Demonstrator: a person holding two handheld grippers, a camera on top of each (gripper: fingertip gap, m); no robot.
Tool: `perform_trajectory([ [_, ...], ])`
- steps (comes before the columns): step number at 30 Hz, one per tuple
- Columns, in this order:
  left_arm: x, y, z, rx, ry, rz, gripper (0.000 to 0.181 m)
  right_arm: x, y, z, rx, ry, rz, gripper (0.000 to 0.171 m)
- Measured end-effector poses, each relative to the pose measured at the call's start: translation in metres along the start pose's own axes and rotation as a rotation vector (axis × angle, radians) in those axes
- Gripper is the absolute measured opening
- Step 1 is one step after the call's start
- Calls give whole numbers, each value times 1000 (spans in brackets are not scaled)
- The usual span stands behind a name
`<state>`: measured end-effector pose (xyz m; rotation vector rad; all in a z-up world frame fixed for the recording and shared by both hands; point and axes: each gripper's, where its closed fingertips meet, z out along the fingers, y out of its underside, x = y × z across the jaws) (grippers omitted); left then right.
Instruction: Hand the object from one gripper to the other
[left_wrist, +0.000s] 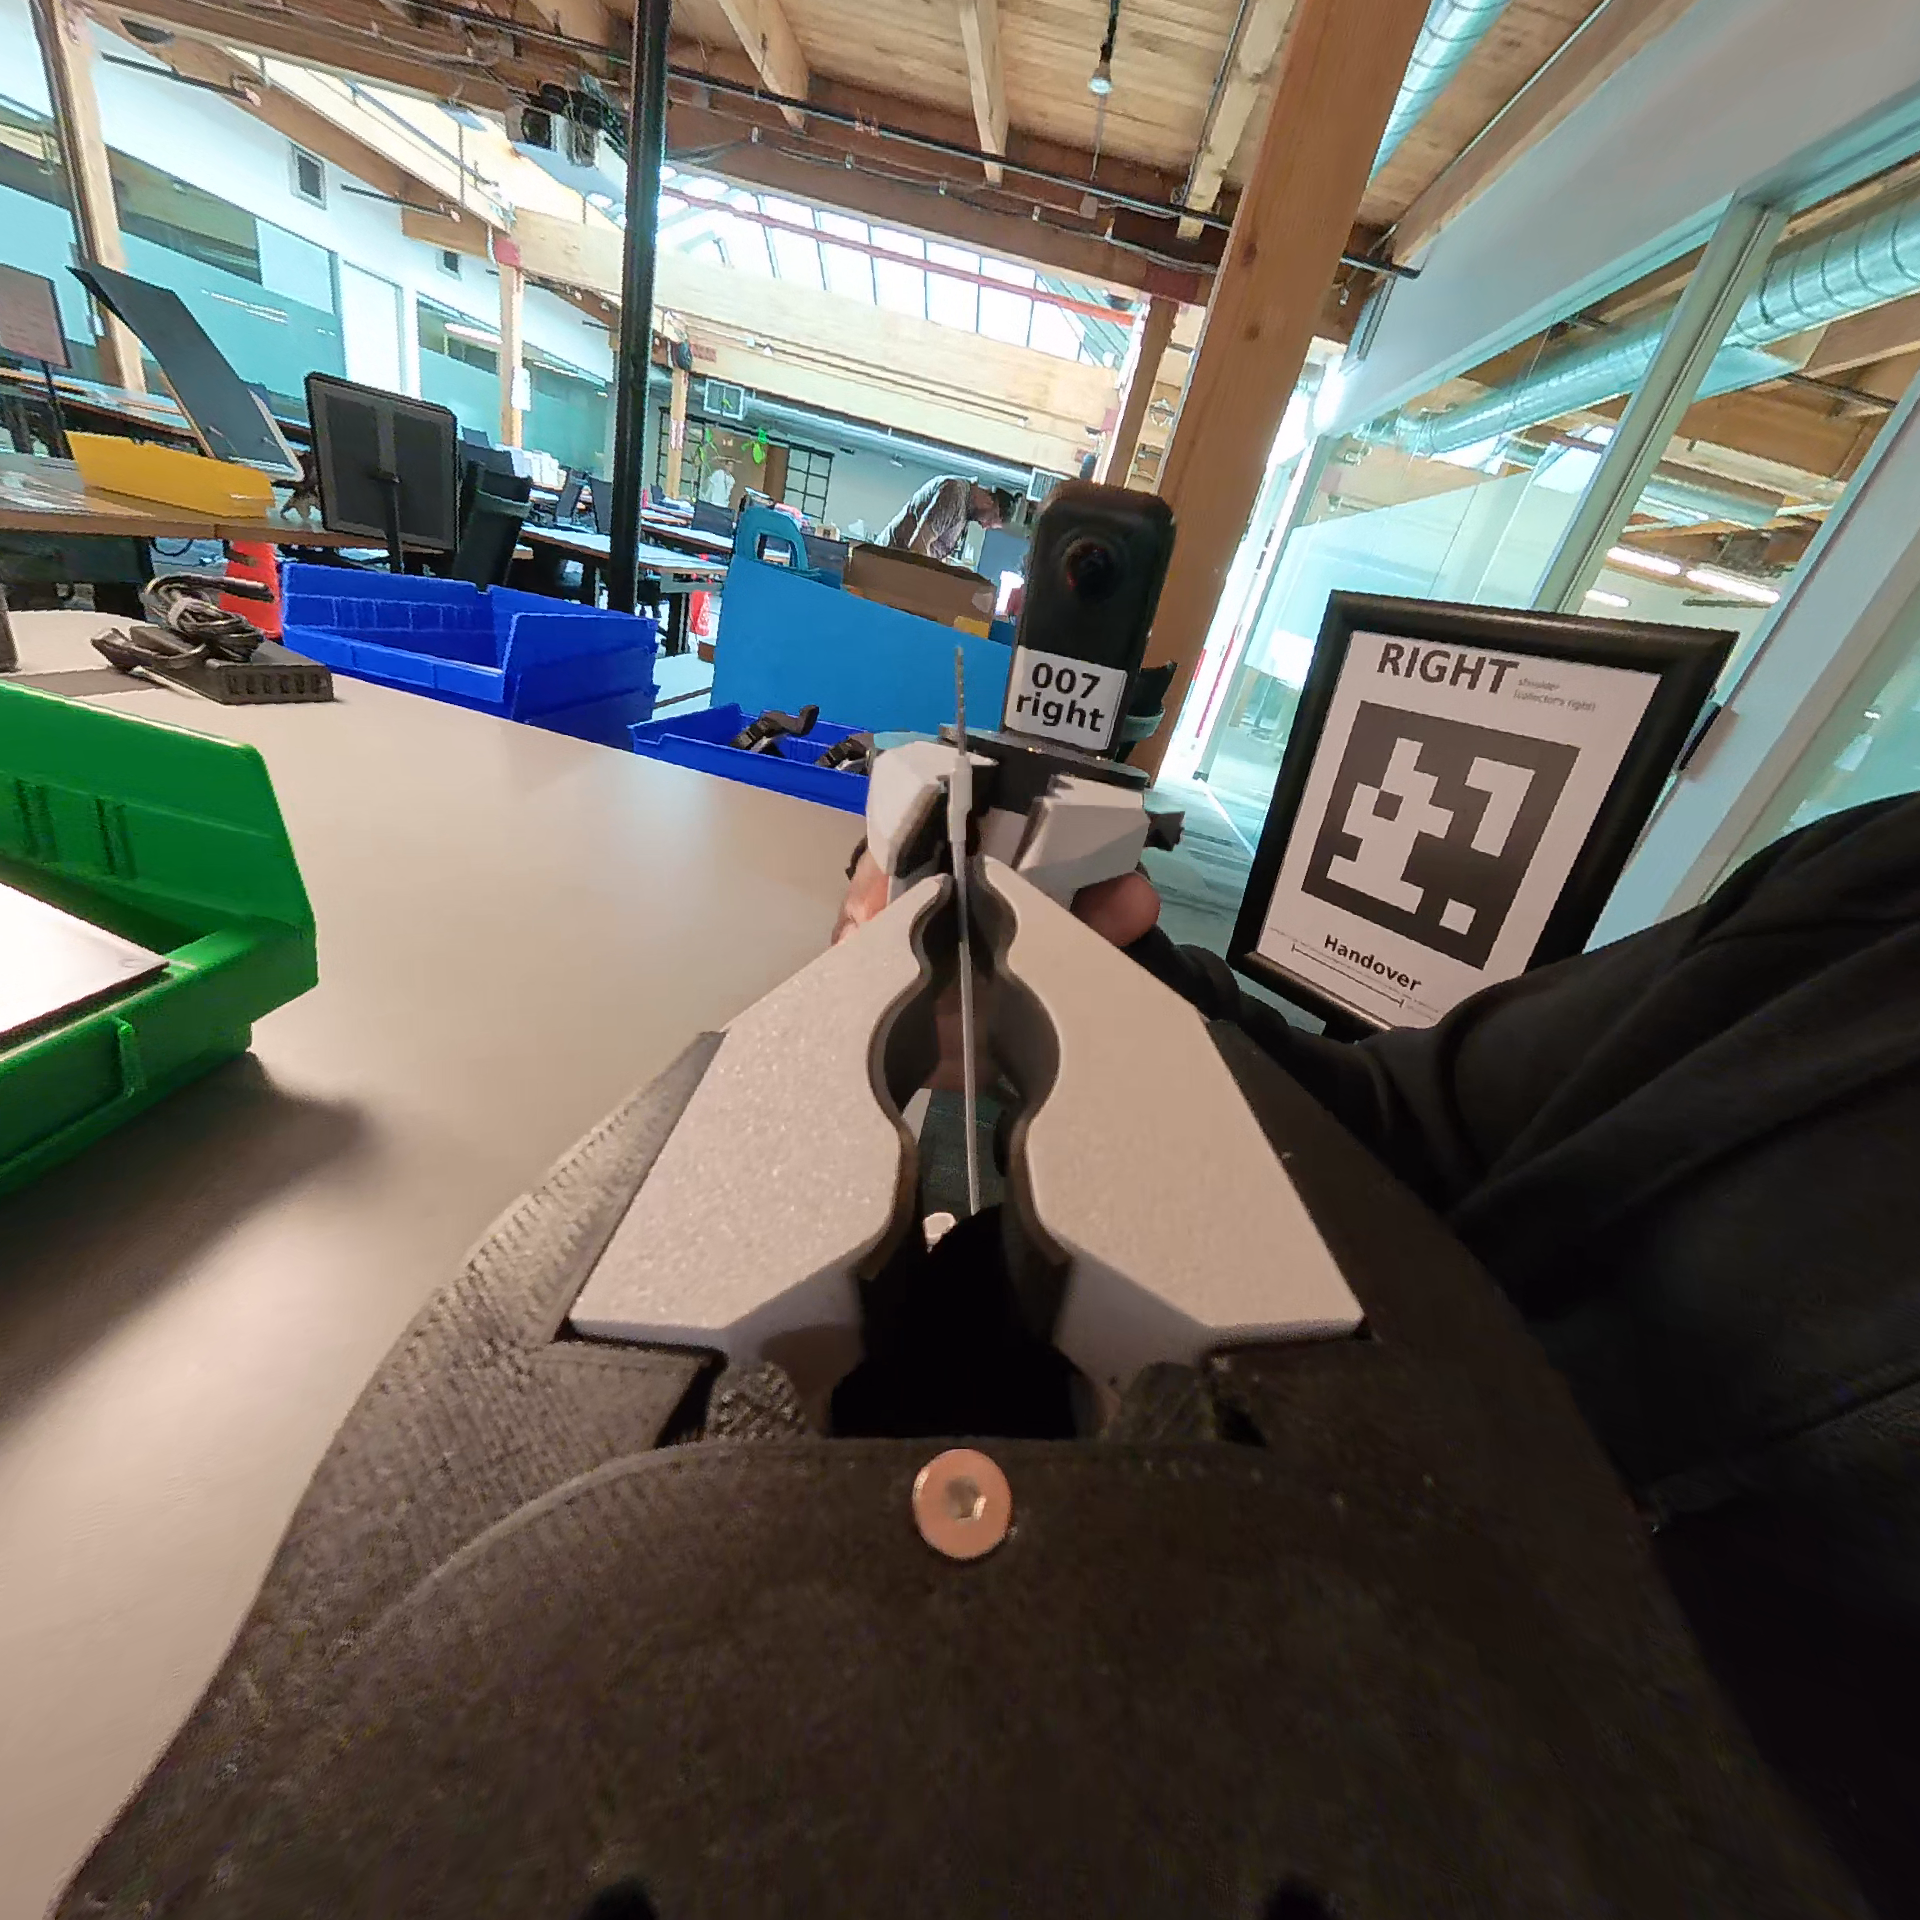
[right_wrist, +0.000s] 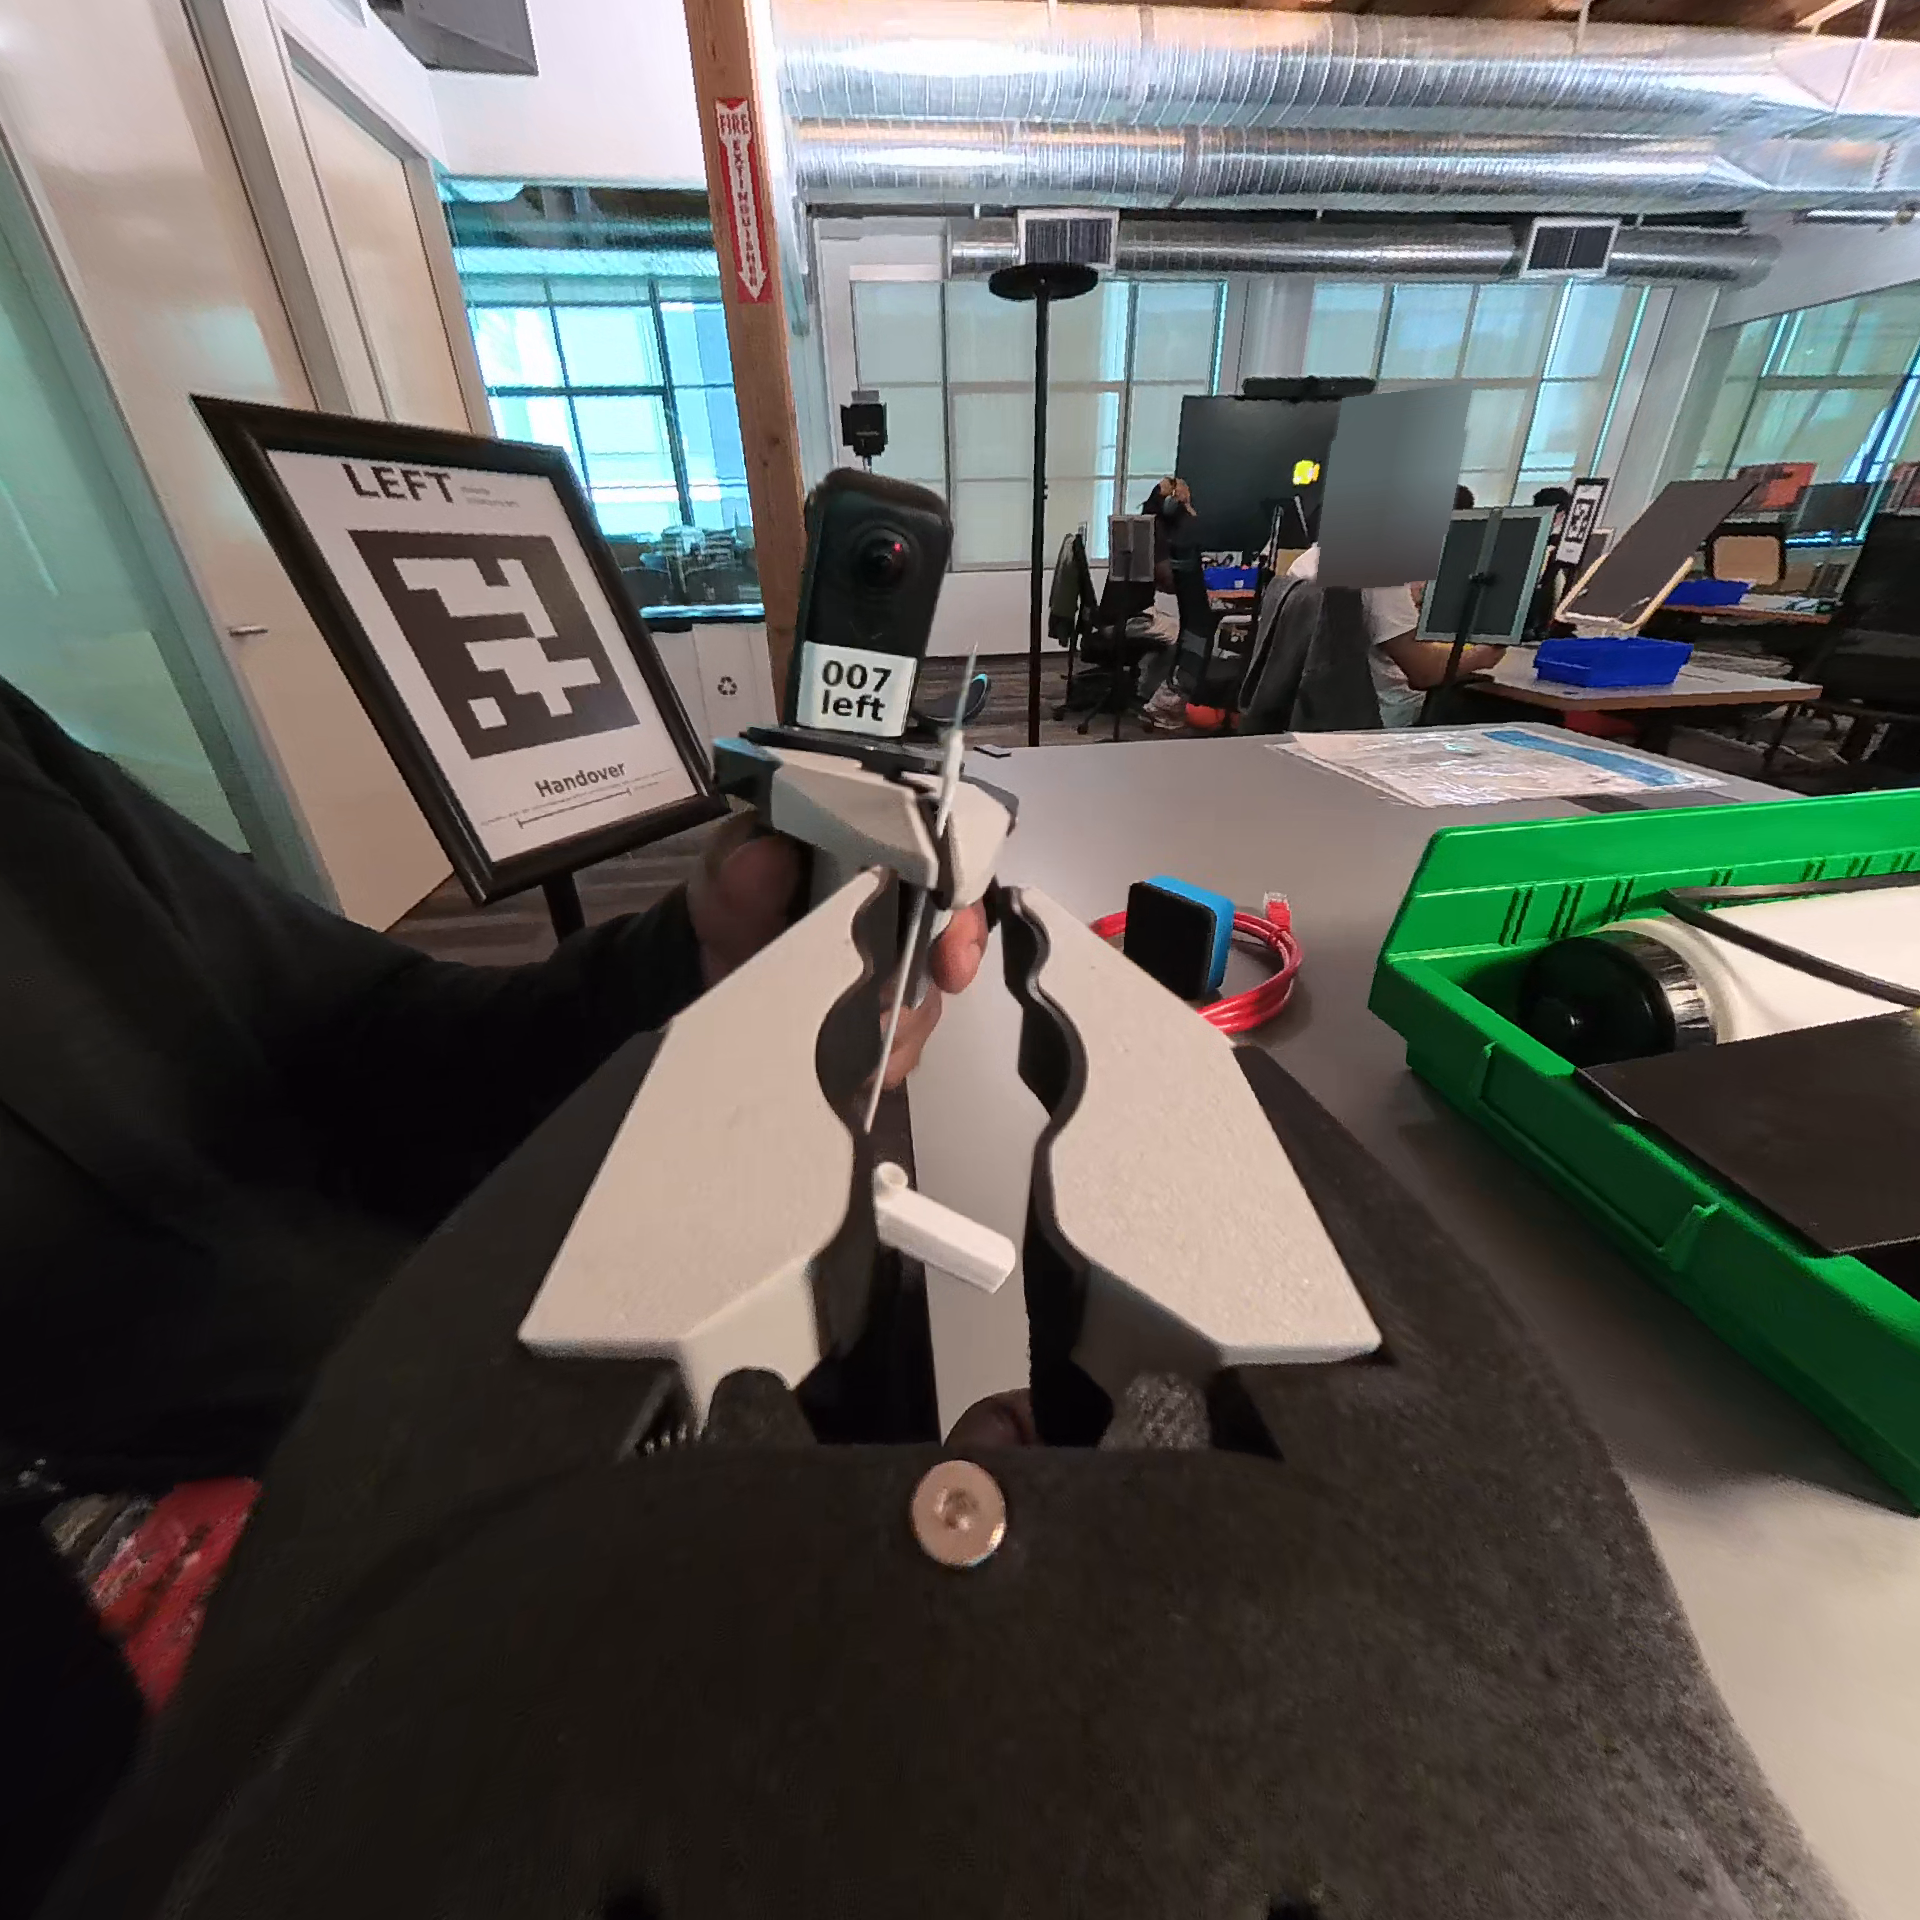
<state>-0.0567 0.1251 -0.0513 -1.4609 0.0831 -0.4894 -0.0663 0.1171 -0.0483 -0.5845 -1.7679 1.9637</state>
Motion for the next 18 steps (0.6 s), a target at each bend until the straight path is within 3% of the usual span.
perform_trajectory([
  [8, 3, 0, 2, 10, 14, -6, 1, -7, 14, 10, -68, -26, -1, 18],
  [15, 4, 1, 4, 16, 17, 7, 1, -8, 18, 15, -89, -15, -6, 2],
  [18, -2, -3, 1, 31, -26, -1, 21, -7, 13, 13, -69, -9, -7, 2],
])
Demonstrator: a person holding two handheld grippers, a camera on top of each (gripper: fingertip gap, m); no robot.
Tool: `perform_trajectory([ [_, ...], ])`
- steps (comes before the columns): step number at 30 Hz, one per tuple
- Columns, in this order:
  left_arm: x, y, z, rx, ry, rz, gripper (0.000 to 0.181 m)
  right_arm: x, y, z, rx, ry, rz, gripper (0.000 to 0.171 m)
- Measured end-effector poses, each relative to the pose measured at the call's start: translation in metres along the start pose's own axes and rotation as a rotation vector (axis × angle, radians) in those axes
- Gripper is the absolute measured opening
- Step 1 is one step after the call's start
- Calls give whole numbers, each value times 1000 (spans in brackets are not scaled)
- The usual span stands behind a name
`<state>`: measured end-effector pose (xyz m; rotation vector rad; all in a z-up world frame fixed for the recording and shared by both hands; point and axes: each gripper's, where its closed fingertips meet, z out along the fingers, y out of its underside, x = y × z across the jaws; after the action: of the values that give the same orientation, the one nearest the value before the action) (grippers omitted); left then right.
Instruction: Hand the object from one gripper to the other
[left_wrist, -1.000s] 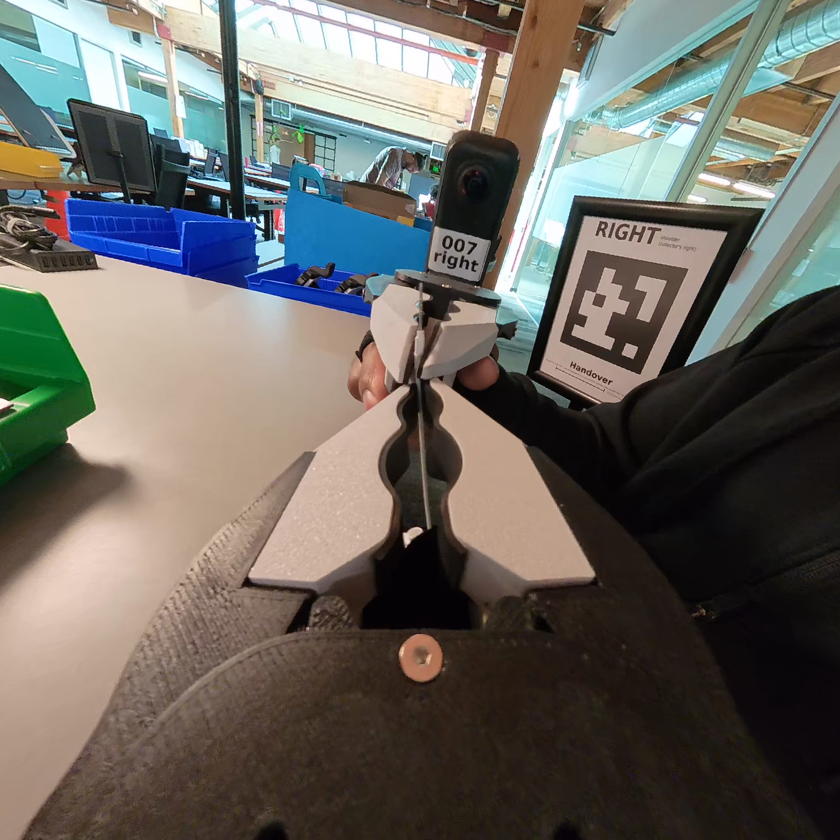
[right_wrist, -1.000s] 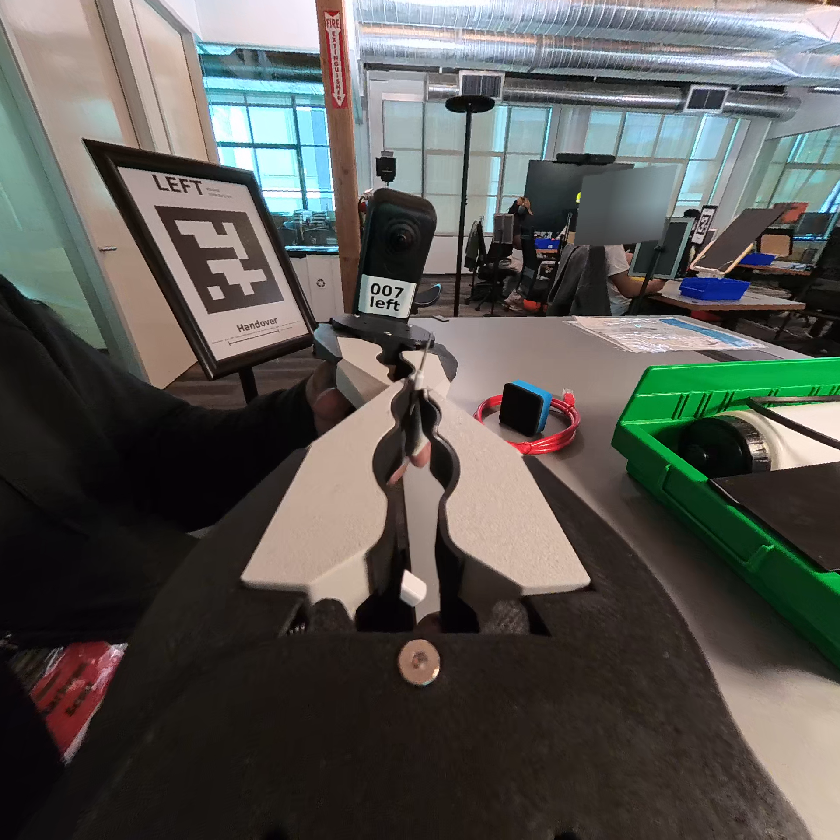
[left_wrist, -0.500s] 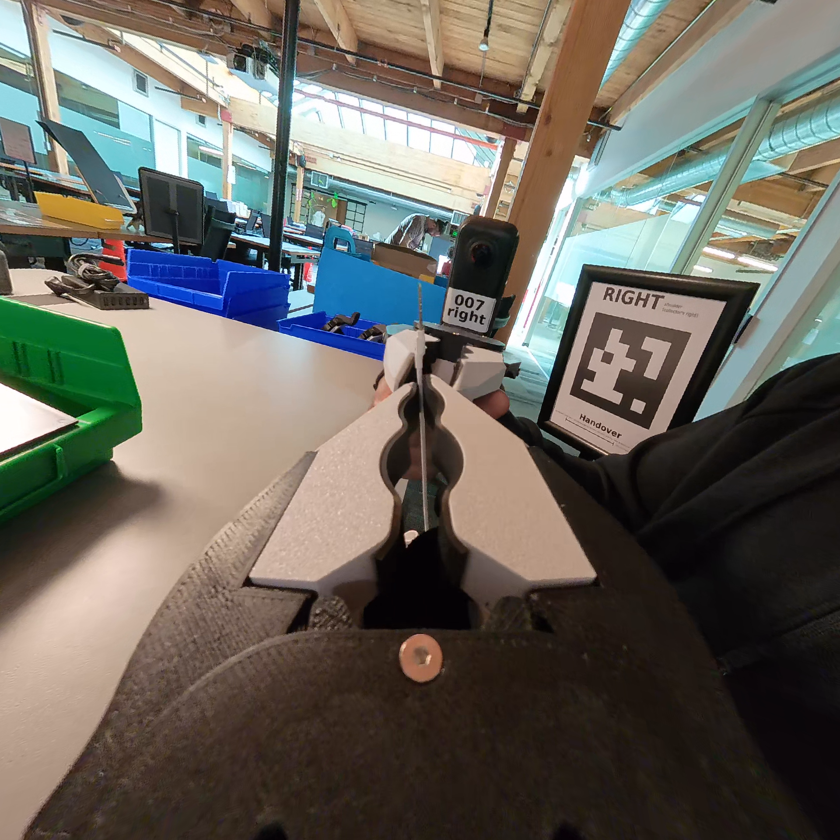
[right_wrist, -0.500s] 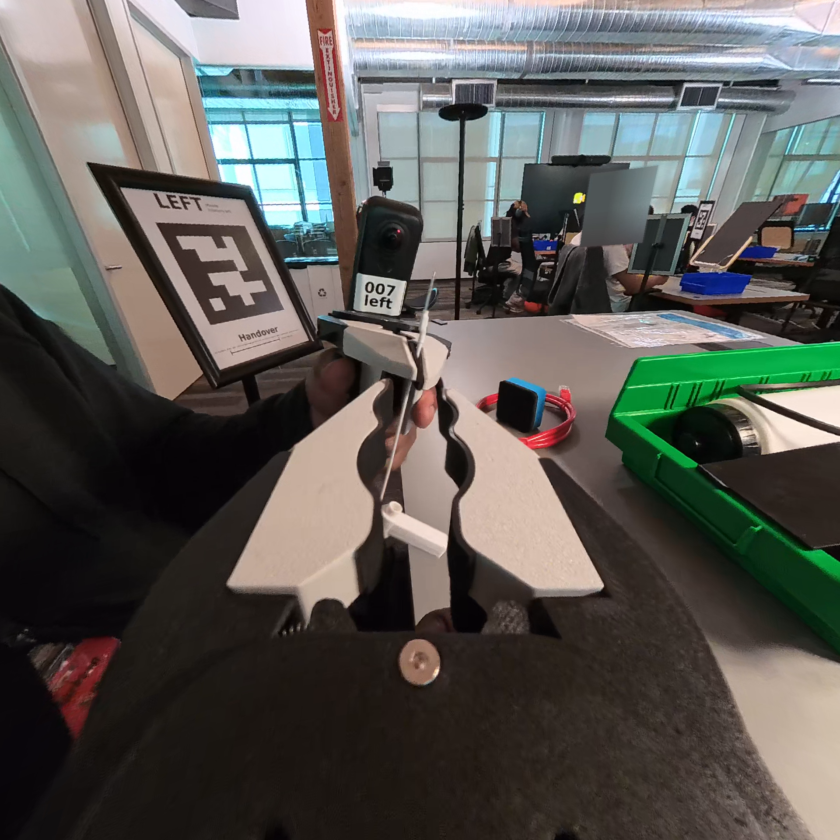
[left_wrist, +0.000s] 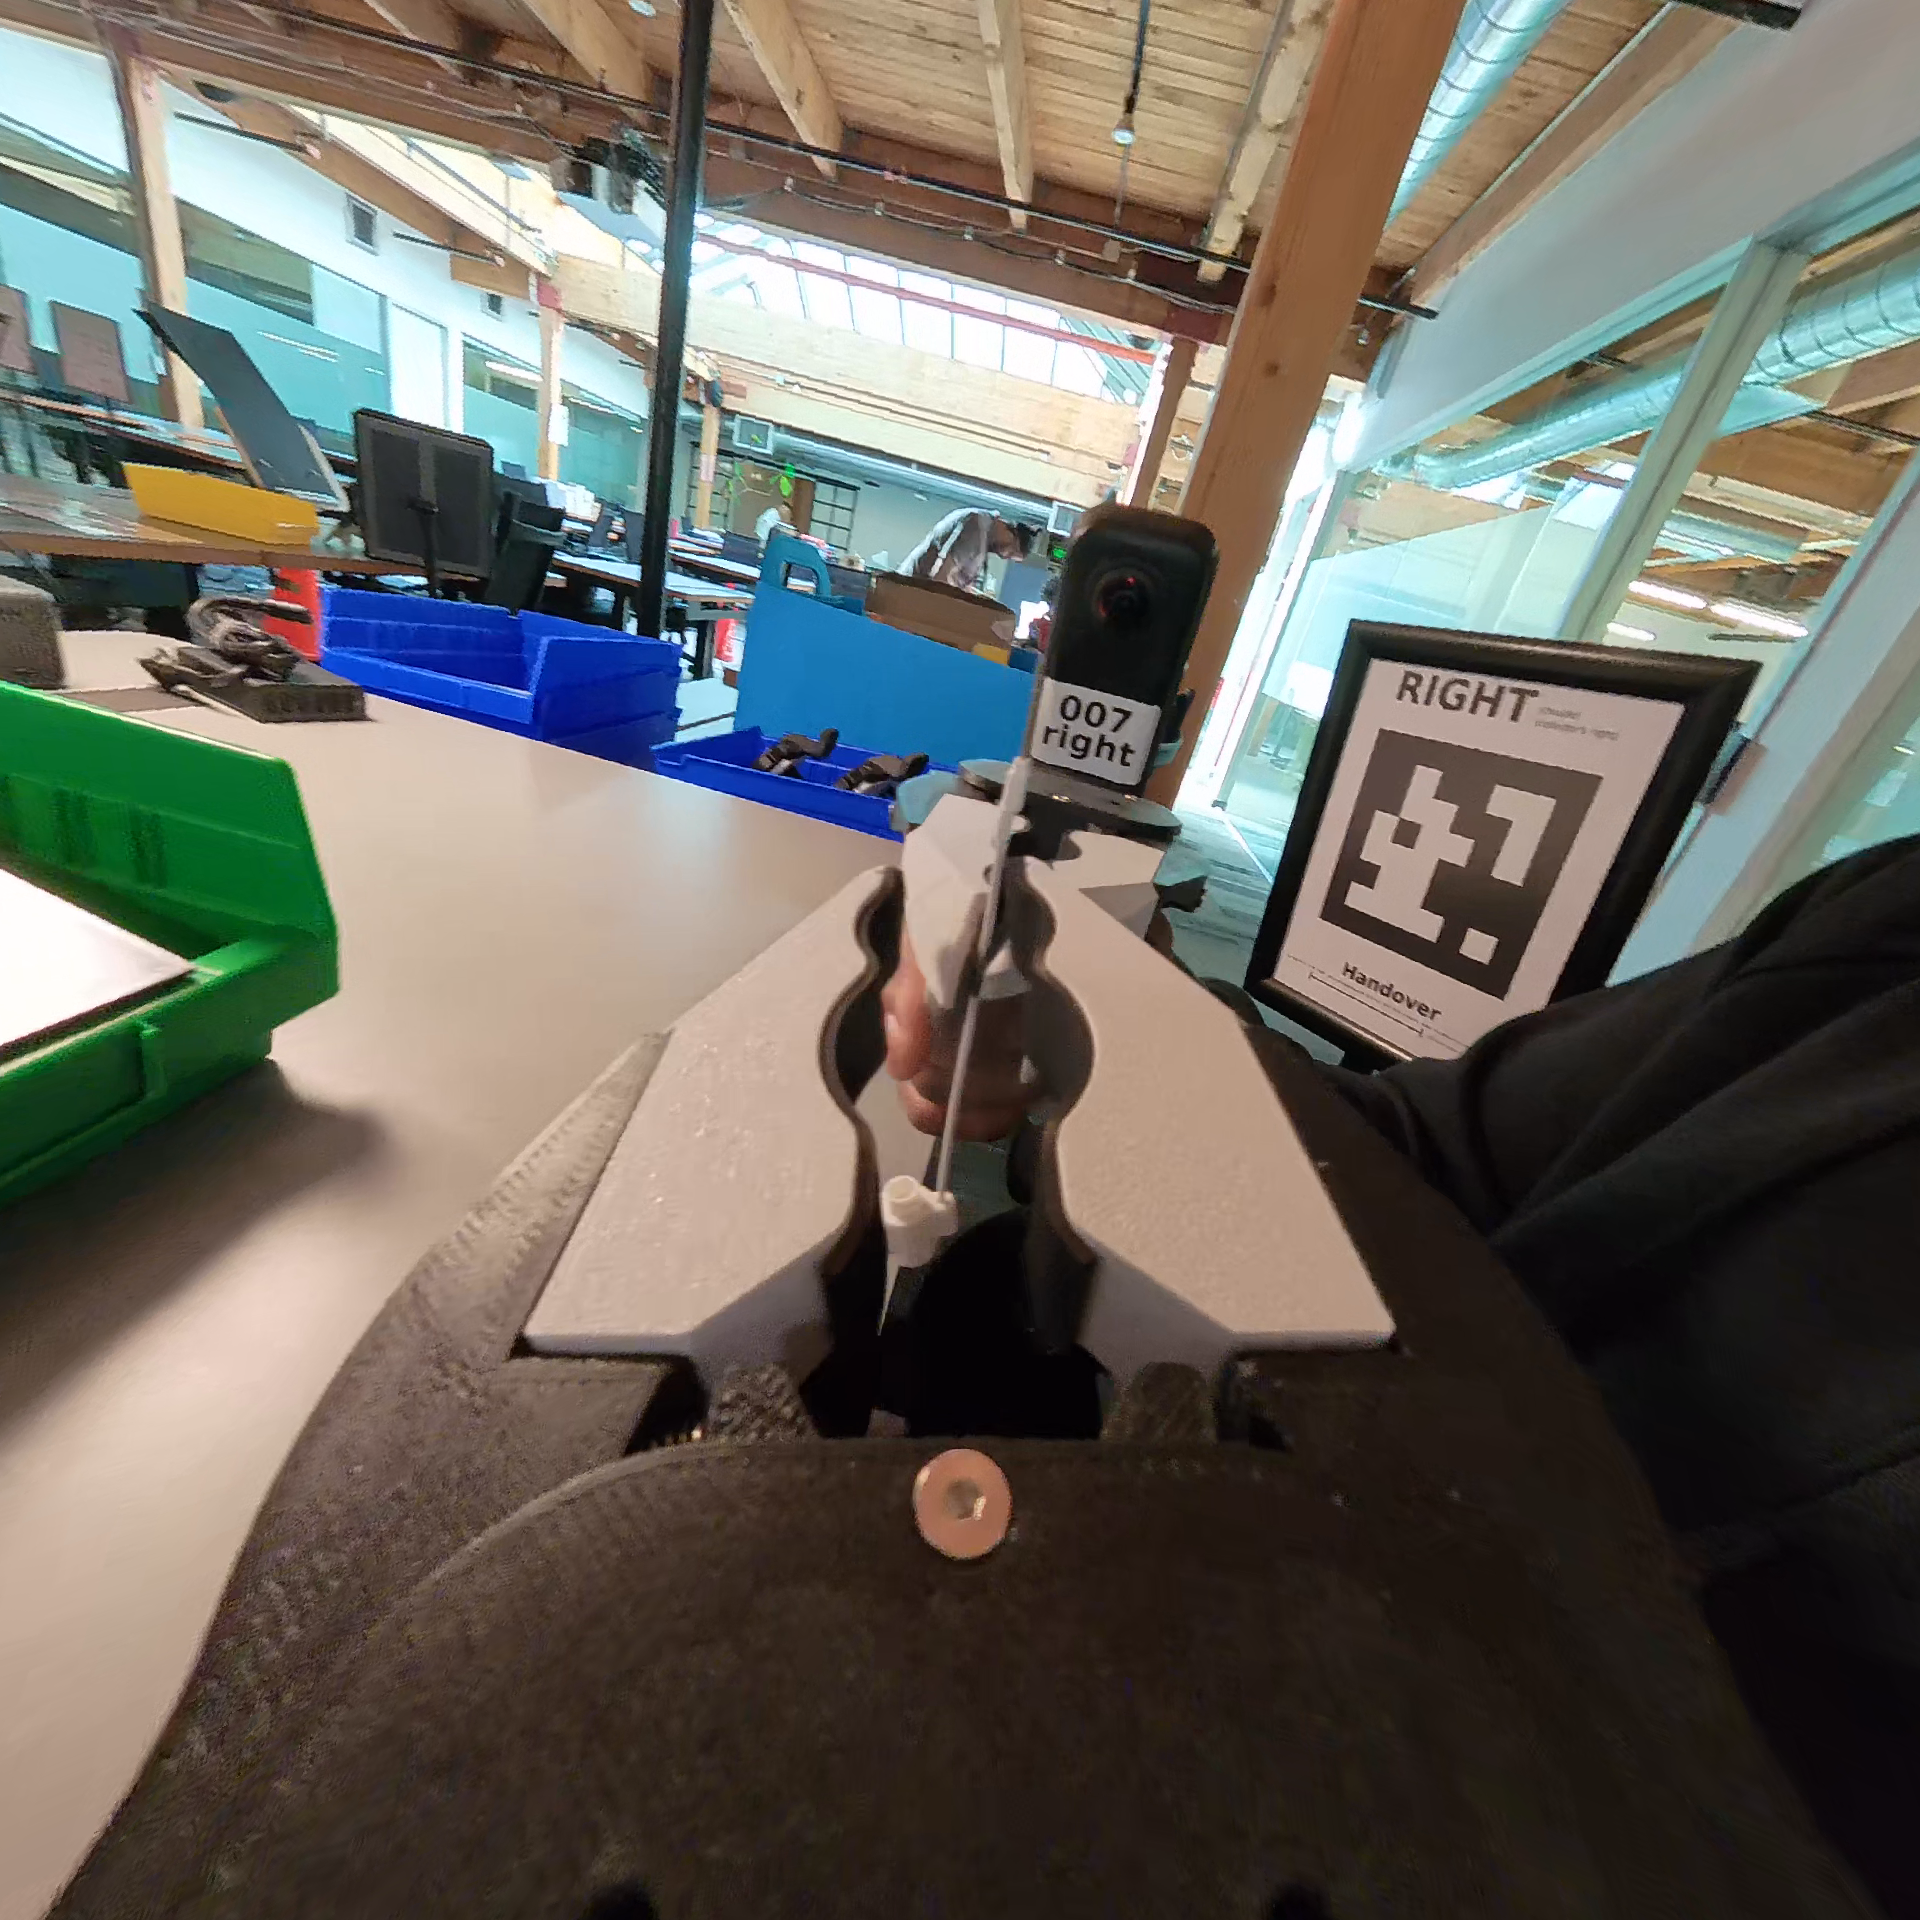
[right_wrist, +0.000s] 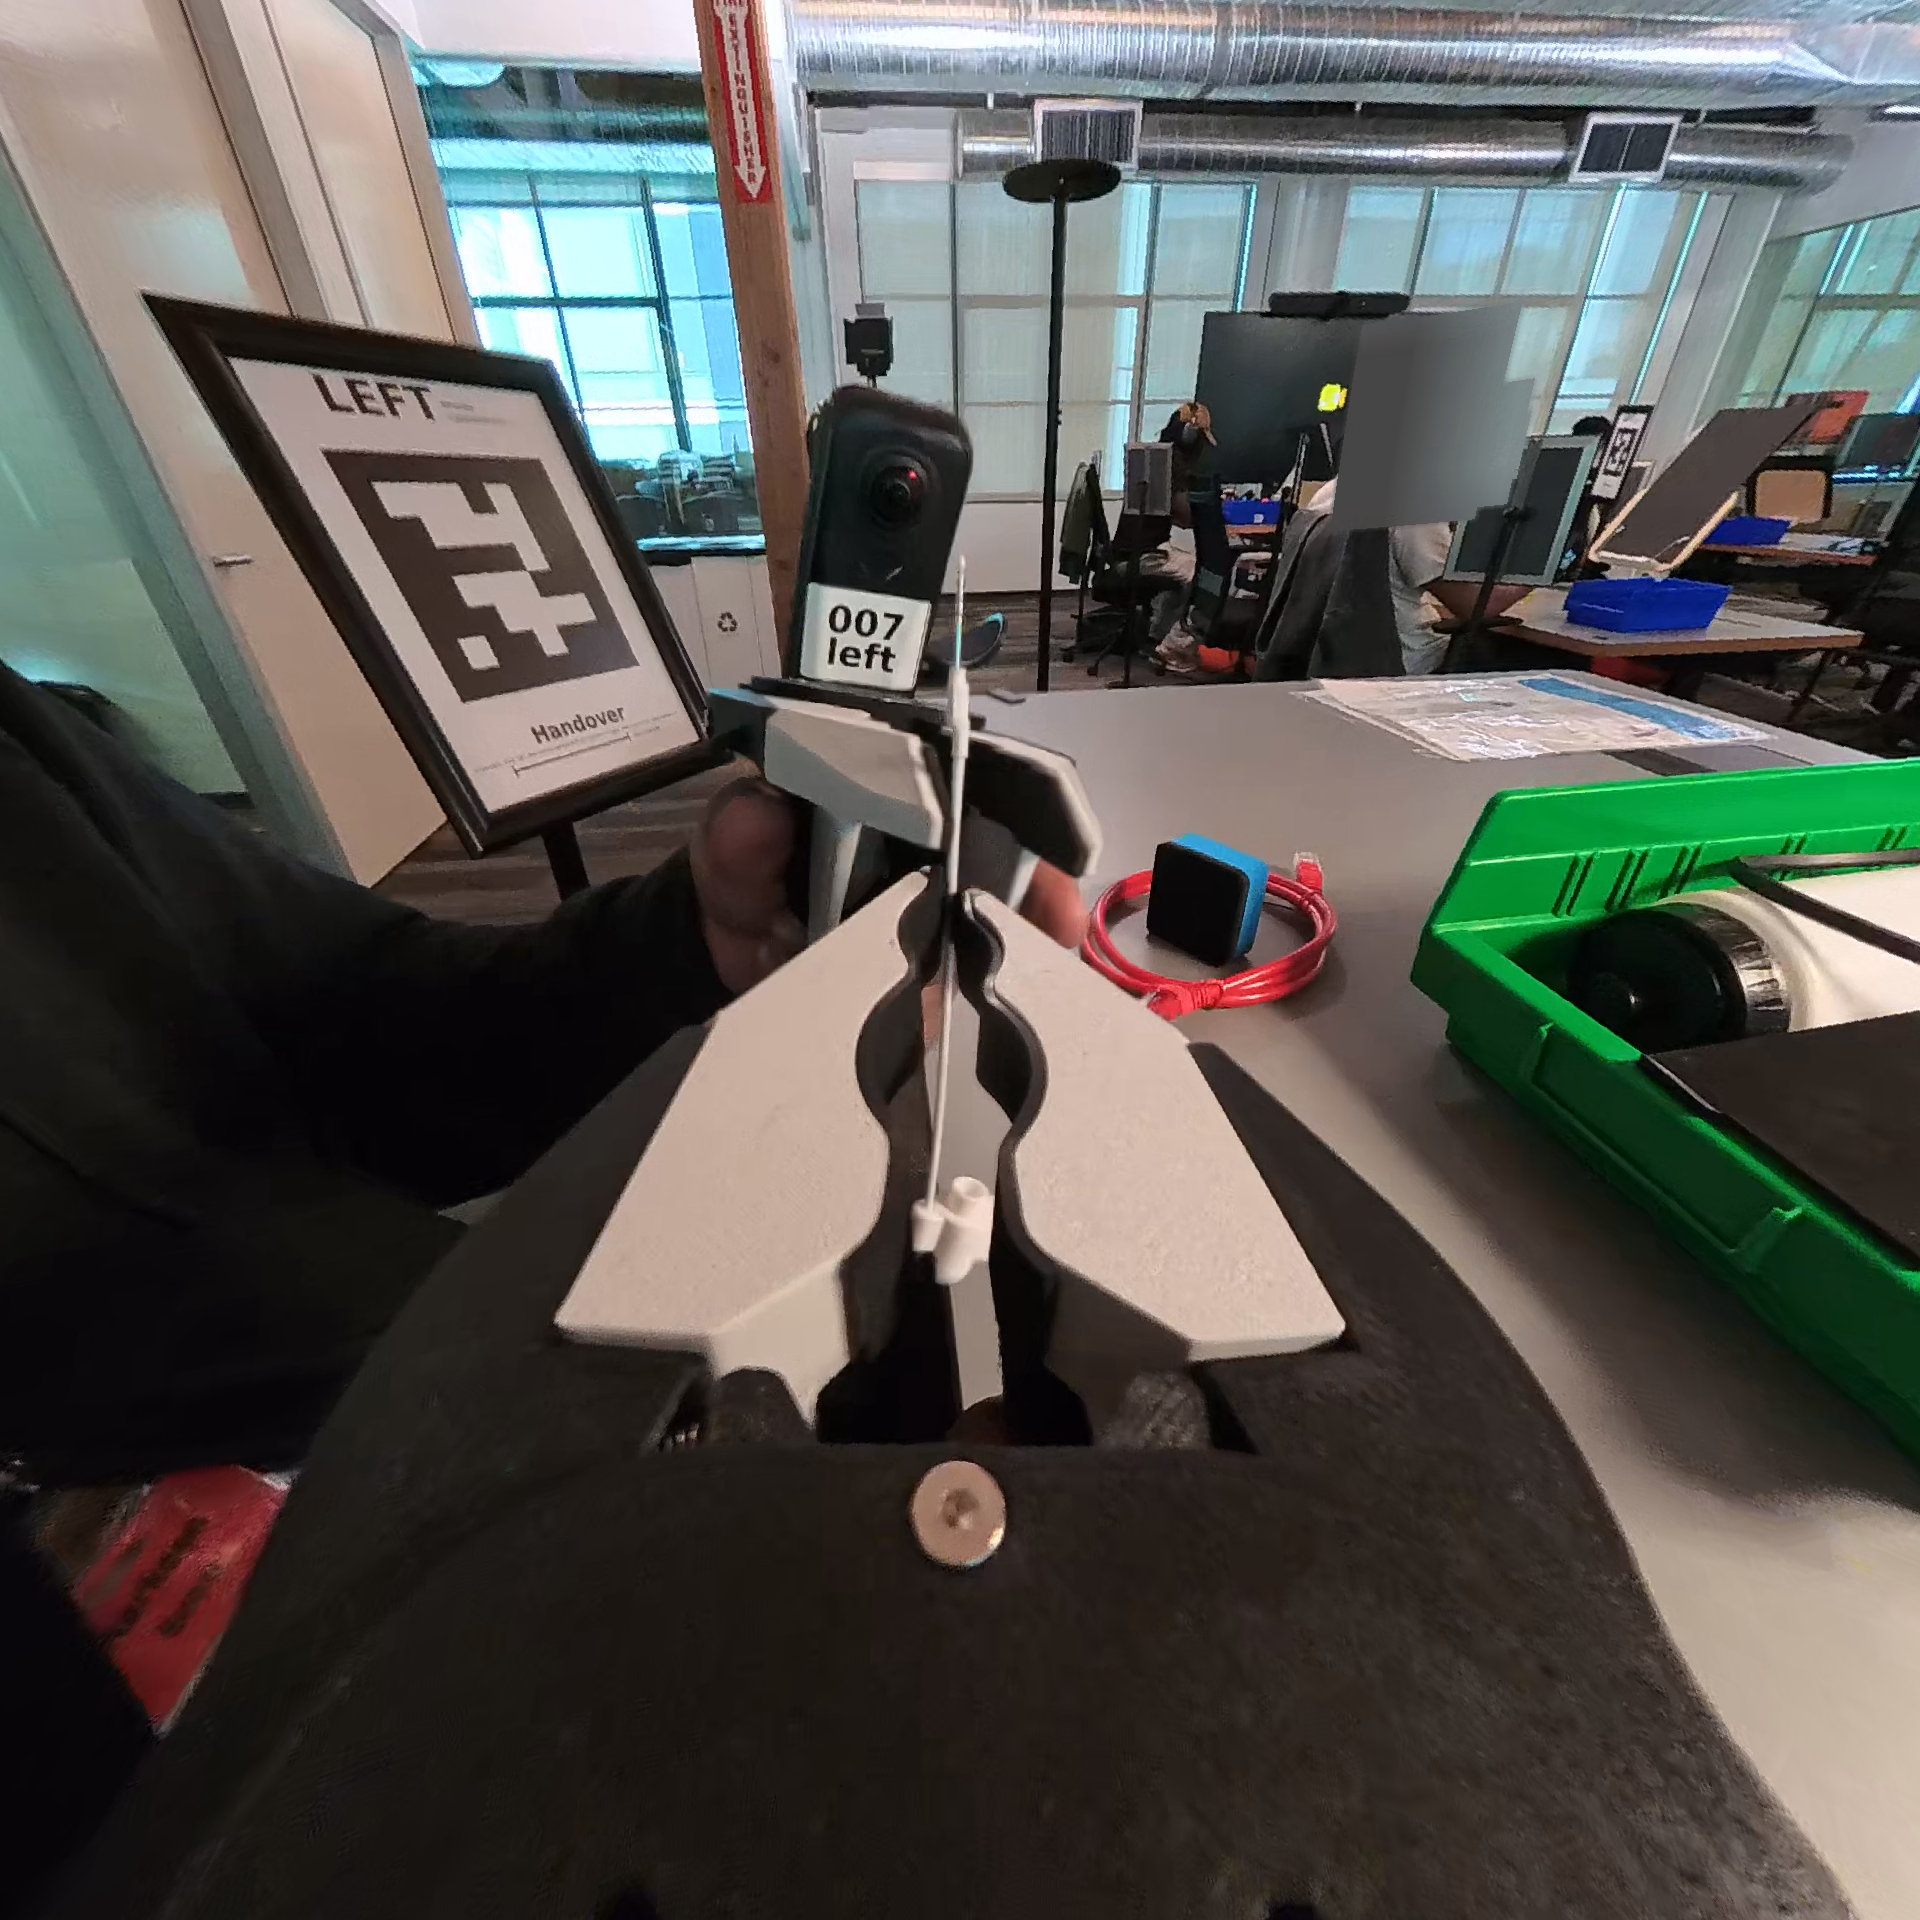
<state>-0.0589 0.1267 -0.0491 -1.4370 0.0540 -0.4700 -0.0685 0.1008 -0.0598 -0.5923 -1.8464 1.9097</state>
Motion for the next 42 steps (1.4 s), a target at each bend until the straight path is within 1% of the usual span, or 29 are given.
perform_trajectory([
  [2, -2, -5, -4, 23, -7, -2, 28, 1, -5, -3, 27, 0, 15, 1],
  [4, -1, -8, -7, 40, 9, -8, 28, 2, -10, -5, 50, 3, 28, 2],
  [7, -4, -3, -6, 20, 10, -15, 29, 5, -12, -6, 64, 14, 39, 2],
  [15, -11, -3, -12, 42, 27, -53, 26, 13, -14, -8, 91, 32, 72, 2],
  [19, -8, 8, -8, -15, 48, -55, 19, 12, -16, -7, 109, 25, 89, 2],
  [21, -6, 15, -3, -51, 48, -45, 12, 11, -15, -5, 106, 20, 91, 2],
  [23, -4, 17, 0, -51, 59, -47, 9, 11, -14, -4, 105, 17, 95, 2],
  [35, -5, 16, 0, -46, 68, -75, 14, 14, -13, -4, 109, 23, 103, 2],
  [42, -2, 11, 4, -17, 84, -104, 10, 13, -14, 1, 158, 3, 144, 2],
])
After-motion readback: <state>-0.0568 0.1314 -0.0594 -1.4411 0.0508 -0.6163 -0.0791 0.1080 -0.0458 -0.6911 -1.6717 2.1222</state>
